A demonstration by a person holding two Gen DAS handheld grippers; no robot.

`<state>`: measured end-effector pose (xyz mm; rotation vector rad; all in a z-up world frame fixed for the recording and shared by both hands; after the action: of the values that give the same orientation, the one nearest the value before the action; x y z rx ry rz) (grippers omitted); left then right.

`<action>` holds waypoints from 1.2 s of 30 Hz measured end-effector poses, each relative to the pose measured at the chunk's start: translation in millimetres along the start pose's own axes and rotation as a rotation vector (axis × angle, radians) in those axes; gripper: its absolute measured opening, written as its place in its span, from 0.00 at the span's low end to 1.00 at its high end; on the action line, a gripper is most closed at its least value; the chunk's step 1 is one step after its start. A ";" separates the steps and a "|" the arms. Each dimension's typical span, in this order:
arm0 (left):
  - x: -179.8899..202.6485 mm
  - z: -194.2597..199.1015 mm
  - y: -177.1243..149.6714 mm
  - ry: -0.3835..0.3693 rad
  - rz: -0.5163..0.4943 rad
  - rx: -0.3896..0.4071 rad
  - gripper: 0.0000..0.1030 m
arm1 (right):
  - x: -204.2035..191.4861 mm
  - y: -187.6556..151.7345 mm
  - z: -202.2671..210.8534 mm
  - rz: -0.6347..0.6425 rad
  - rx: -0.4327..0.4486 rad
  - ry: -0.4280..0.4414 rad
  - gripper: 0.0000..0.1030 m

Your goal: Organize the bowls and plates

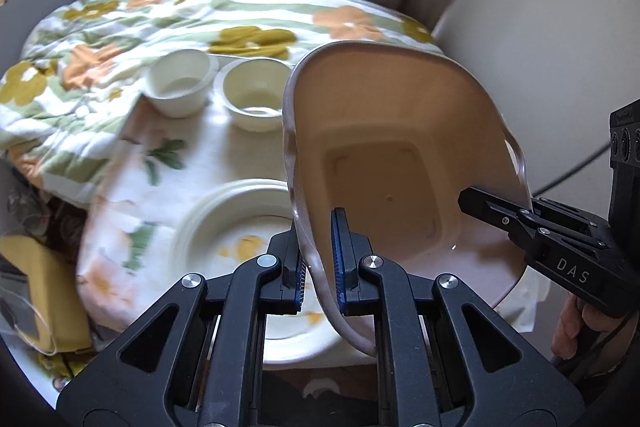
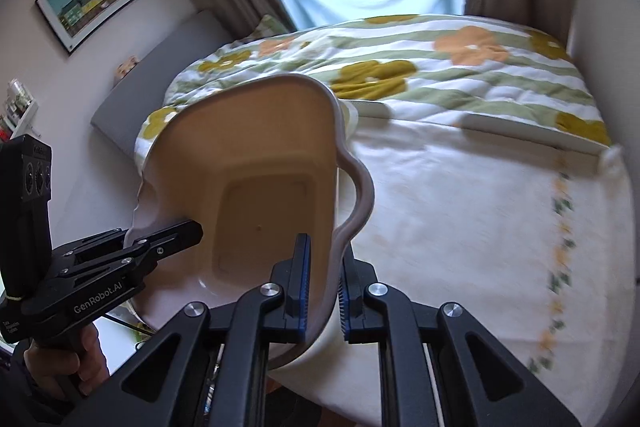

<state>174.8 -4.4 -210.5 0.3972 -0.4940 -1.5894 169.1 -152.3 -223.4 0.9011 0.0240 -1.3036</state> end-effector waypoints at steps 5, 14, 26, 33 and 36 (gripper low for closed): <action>77.5 -18.8 -18.4 -0.088 -0.066 -0.046 0.09 | 51.9 -27.8 43.6 -0.084 0.023 -0.085 0.11; 171.6 -70.8 -59.9 -0.166 -0.195 -0.144 0.09 | 135.7 -77.6 73.0 -0.231 0.011 -0.192 0.11; 193.5 -111.2 -80.6 -0.122 -0.236 -0.177 0.09 | 181.5 -110.8 54.8 -0.312 0.007 -0.168 0.11; 193.8 -115.7 -85.1 -0.075 -0.281 -0.163 0.09 | 189.0 -116.4 52.0 -0.342 0.025 -0.140 0.11; 199.0 -117.9 -85.9 -0.048 -0.306 -0.163 0.19 | 191.6 -117.5 53.6 -0.378 0.038 -0.119 0.11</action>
<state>149.4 -207.7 -348.0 0.3214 -0.3476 -1.9243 107.0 -337.7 -346.4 0.8767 0.0796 -1.7125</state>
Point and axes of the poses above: each gripper's, at about its wrist camera, not at the fingertips, and z roughly against the way its jaws point, x to its right, y to its top, the point moved 5 cm from there along -z, roughly the way its jaws point, and after that the axes turned 12 degrees about y, right-handed, at the moved point
